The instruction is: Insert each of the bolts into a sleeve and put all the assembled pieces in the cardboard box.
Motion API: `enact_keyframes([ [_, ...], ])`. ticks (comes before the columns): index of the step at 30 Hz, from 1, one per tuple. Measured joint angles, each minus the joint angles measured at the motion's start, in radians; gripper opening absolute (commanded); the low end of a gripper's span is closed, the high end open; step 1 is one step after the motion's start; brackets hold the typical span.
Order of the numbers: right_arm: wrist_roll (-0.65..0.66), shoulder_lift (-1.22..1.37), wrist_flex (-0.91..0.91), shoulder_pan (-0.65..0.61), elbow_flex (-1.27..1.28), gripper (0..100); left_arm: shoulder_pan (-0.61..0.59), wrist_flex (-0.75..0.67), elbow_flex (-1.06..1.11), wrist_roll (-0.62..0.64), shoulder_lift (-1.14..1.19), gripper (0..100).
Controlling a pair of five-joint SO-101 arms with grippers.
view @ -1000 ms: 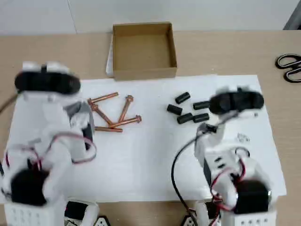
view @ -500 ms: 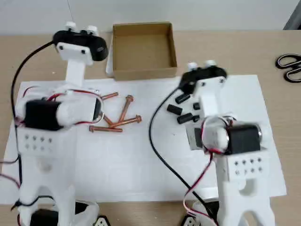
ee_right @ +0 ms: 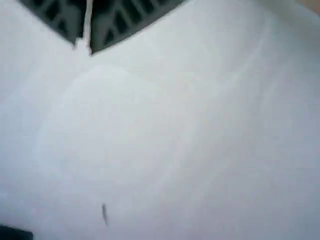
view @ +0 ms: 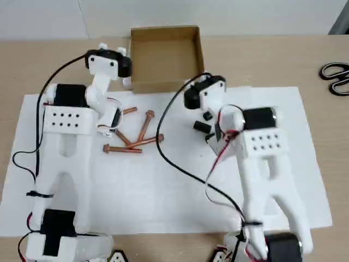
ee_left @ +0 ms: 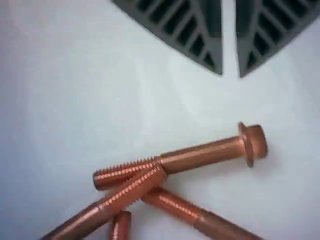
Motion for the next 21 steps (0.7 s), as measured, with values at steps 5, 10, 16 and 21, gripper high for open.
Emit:
enact_keyframes([
  [5,0.106,0.107,-0.092,0.000,0.000,4.3,0.025,-0.017,0.002,-0.046,0.012,1],
  [10,0.198,0.153,-0.146,-0.051,0.000,4.3,0.040,-0.031,0.003,-0.052,0.012,1],
  [16,0.226,0.218,-0.236,-0.066,0.000,6.1,0.038,-0.031,0.003,-0.051,0.012,1],
  [21,0.241,0.327,-0.322,-0.061,-0.018,9.8,0.038,-0.034,0.003,-0.049,0.012,1],
])
